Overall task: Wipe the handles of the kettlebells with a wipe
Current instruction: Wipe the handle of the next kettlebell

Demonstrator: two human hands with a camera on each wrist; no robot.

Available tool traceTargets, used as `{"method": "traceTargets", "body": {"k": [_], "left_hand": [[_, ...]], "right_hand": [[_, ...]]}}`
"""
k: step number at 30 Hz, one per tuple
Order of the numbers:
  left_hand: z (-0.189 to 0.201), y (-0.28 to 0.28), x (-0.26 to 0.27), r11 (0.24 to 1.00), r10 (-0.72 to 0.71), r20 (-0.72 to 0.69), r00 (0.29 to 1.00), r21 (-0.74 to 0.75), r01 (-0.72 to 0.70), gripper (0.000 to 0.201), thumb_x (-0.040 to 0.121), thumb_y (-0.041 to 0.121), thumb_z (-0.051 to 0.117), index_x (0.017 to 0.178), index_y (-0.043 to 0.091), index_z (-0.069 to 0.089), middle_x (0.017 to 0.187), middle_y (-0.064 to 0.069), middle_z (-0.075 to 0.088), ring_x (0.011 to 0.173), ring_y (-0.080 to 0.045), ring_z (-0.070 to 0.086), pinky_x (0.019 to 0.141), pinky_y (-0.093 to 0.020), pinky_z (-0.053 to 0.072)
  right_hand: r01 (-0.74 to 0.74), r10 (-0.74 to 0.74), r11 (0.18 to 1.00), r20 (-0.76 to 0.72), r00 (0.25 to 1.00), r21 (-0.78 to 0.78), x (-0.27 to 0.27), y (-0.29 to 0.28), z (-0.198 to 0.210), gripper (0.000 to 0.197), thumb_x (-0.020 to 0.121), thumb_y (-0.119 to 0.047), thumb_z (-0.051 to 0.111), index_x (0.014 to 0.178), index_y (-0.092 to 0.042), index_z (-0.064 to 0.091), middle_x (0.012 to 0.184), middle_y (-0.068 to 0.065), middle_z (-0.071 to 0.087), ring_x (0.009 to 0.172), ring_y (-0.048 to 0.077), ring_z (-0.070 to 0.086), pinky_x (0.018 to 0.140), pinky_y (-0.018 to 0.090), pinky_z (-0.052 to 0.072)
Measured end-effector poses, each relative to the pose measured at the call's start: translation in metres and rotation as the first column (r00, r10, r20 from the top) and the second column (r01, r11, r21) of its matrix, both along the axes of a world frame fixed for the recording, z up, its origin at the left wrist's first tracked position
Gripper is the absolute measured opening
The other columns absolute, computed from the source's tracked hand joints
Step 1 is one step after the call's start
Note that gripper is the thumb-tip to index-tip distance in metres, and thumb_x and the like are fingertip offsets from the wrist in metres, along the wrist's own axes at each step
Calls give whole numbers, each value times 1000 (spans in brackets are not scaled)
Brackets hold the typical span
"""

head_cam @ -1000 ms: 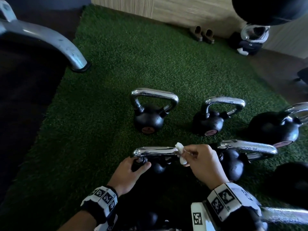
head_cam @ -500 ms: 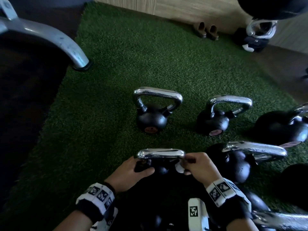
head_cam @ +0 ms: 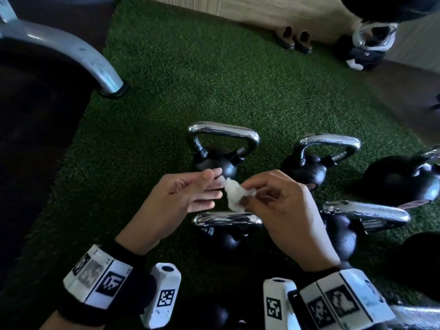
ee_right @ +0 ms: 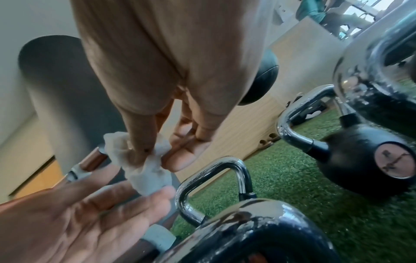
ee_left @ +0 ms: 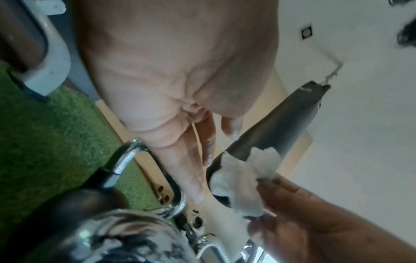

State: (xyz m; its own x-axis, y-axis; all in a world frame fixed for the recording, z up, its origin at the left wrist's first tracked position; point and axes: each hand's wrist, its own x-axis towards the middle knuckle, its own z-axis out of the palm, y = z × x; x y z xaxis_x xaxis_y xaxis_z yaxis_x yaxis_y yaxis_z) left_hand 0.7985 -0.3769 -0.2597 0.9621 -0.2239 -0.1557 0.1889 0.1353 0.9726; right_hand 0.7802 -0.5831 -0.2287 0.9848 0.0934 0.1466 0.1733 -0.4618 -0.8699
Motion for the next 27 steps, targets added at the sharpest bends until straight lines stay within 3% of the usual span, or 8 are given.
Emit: {"method": "traceTargets", "body": {"k": [3, 8, 12, 15, 17, 19, 22, 27], "left_hand": [[-1, -8, -4, 993, -101, -86, 991, -65, 95, 42, 89, 41, 59, 118, 15, 77, 116, -7, 78, 108, -22, 75, 92, -34, 61], [-7, -10, -9, 989, -74, -115, 991, -133, 59, 36, 79, 34, 71, 107, 15, 82, 115, -9, 78, 98, -18, 72, 89, -29, 62], [-6, -14, -20, 989, -82, -36, 996, -128, 76, 32, 83, 18, 71, 113, 10, 78, 110, -7, 80, 101, -15, 75, 85, -24, 61], [-9, -10, -25, 992, 17, 135, 991, 118, -33, 30, 86, 26, 75, 116, 20, 79, 109, 9, 79, 106, -6, 74, 93, -21, 57], [-14, -6, -29, 887, 29, 393, 919, 414, -205, 24, 90, 26, 77, 114, 28, 79, 106, 24, 77, 101, 7, 71, 90, -13, 54], [-23, -6, -31, 769, -128, 543, 830, 583, -263, 15, 94, 22, 75, 106, 29, 75, 106, 25, 73, 95, 8, 70, 84, -20, 57], [-33, -9, -31, 715, -213, 599, 772, 634, -294, 14, 97, 22, 73, 110, 27, 73, 116, 20, 72, 98, 5, 71, 80, -27, 59], [-47, -22, -35, 658, -344, 660, 668, 677, -330, 36, 87, 11, 82, 122, 15, 75, 125, 9, 74, 108, -4, 72, 99, -27, 56]], "right_hand": [[-3, 7, 999, 87, 996, -40, 2, 8, -1, 27, 72, -9, 88, 88, -29, 80, 94, -4, 64, 75, 15, 68, 69, 26, 58], [156, -123, 977, 218, 968, -143, 11, 10, -11, 35, 64, -17, 90, 91, -27, 69, 85, -5, 53, 67, 13, 54, 61, 14, 43], [-21, 26, 997, 70, 997, -78, 8, -8, -12, 60, 67, -22, 91, 116, -34, 59, 91, -2, 54, 68, 16, 55, 62, 18, 44], [-53, 49, 998, -135, 990, -23, 0, -37, -23, 80, 66, -34, 90, 131, -50, 46, 106, -5, 62, 83, 15, 65, 70, 28, 55], [46, -79, 988, -227, 971, -147, -2, -53, -42, 72, 63, -36, 86, 121, -56, 48, 103, -5, 66, 78, 14, 67, 70, 25, 55], [-71, -78, 934, -393, 916, -349, -2, -63, -61, 62, 66, -31, 87, 112, -55, 53, 101, -8, 67, 76, 11, 67, 75, 23, 55], [-242, -37, 883, -574, 818, -403, -1, -63, -84, 53, 68, -36, 88, 114, -43, 63, 101, -13, 71, 87, 2, 67, 87, 27, 56], [-59, -83, 968, -533, 842, -245, -1, -49, -121, 62, 51, -54, 93, 109, -43, 73, 99, -18, 78, 97, 1, 72, 97, 32, 56]]}}
